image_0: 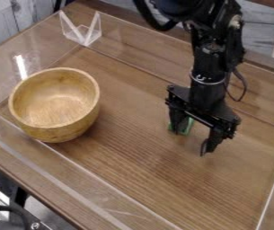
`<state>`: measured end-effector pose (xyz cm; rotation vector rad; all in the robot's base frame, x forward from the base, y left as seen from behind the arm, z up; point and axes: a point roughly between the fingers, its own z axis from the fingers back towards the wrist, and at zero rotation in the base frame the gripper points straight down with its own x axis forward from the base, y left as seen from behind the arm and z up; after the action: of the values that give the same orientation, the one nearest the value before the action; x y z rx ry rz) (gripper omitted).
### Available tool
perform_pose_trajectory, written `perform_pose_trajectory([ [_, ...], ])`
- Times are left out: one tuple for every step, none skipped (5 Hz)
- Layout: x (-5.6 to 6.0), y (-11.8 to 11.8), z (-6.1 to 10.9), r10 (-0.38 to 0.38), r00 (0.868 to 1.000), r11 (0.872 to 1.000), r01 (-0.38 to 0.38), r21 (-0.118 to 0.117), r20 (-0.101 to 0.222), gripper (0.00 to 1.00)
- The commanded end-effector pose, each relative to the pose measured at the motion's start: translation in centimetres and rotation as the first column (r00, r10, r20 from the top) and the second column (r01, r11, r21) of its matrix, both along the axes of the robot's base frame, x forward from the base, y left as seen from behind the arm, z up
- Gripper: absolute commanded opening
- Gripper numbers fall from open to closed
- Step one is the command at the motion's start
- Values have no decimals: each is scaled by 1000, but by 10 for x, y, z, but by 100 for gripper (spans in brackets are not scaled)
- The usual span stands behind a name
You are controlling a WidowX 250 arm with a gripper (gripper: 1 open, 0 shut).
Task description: Put the green block in the brown bowl
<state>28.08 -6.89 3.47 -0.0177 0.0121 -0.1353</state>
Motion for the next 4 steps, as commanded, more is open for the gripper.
perform_pose_trajectory([
  [7,2,0,-2,999,1000,2,-15,37,100],
  [8,3,-5,2,999,1000,-1,-22,40,100],
  [9,5,-10,4,999,1000,-3,-29,41,0],
  [8,6,-12,9,999,999,-8,-36,36,0],
])
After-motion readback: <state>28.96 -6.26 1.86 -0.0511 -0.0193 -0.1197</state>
